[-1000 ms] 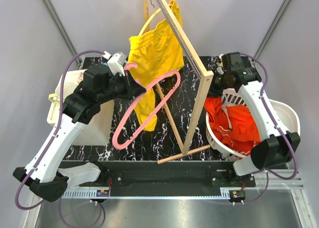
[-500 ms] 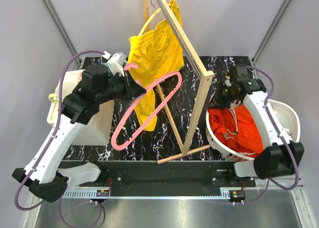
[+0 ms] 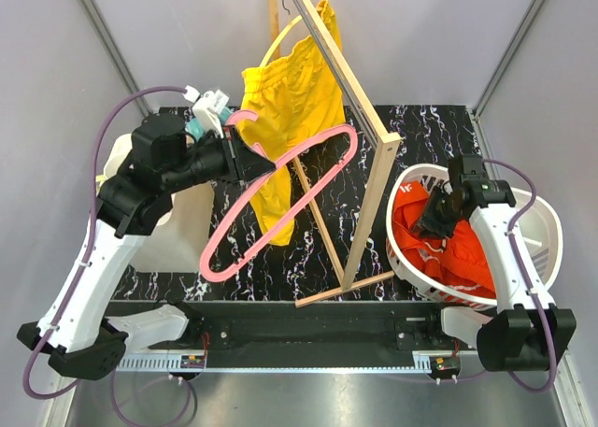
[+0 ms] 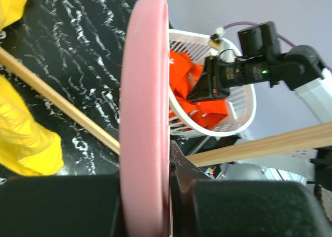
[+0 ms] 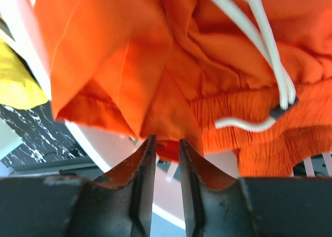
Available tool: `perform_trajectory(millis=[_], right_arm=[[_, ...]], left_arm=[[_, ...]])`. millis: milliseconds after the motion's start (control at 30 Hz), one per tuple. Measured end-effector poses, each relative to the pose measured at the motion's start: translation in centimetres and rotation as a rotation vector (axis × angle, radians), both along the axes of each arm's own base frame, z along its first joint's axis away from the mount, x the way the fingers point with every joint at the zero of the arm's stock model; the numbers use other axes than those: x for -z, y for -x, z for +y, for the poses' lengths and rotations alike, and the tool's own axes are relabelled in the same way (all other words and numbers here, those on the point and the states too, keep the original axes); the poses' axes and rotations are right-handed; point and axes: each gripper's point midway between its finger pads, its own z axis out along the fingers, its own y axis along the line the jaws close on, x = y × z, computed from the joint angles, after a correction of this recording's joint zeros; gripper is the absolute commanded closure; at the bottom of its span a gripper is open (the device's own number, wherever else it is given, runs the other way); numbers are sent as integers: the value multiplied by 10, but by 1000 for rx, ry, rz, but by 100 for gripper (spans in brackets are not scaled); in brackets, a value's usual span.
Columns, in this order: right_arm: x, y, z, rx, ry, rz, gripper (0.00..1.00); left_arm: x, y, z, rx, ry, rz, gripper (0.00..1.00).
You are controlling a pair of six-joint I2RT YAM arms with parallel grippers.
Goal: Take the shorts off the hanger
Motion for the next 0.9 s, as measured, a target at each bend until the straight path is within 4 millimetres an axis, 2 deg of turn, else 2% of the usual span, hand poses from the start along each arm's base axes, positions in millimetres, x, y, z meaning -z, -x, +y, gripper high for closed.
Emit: perform_trajectory(millis=[100,267,367,467,667,900], right_arm=[[-15,5,0,-3,2,-22,63],[-80,-8,2,-15,-12,-208,62],[-105,-8,7,-20,-42,-287,62],[-111,-3,11,-20,-63,-301,61],[-104,5,10,-18,-60,-259,61],[-102,9,8,-20,-48,-249,60]], left_arm=[[-20,6,-5,39,42,-11,100],[-51,5,-24,122,110,-7,100],[-59,-6,-38,162,130,15,100],[-62,-20,-53,192,143,51,100],[-65,-38,-77,249,179,118,100],[-84,-37,-89,297,220,94,100]])
